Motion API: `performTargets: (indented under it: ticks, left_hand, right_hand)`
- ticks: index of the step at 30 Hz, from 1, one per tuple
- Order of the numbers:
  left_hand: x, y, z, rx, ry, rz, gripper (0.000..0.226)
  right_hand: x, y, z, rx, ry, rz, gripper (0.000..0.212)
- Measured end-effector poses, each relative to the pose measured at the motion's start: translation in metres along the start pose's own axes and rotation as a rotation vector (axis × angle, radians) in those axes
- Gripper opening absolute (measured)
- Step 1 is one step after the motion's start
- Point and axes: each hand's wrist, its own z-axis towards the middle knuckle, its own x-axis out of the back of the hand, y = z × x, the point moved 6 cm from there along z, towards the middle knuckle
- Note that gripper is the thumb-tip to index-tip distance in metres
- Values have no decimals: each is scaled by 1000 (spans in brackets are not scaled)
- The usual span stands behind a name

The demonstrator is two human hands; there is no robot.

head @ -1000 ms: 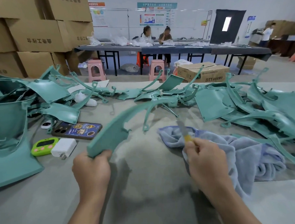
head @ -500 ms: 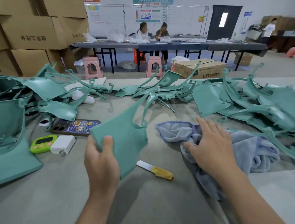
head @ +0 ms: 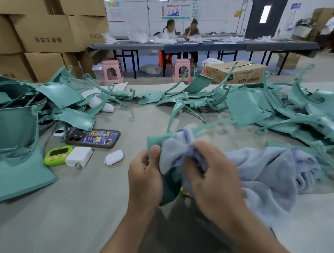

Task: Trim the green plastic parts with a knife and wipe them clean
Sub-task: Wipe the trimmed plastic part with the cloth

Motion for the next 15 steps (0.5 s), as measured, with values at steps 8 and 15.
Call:
performTargets:
  ticks: [8, 15]
  left_hand:
    - [-23, 3, -7, 55, -190, -308, 29]
    - [-31, 21, -25, -179, -161, 13, 48]
  right_hand:
    - [-35, -4, 0, 64, -213, 27, 9]
    - [-17, 33, 19, -219, 14, 61, 10]
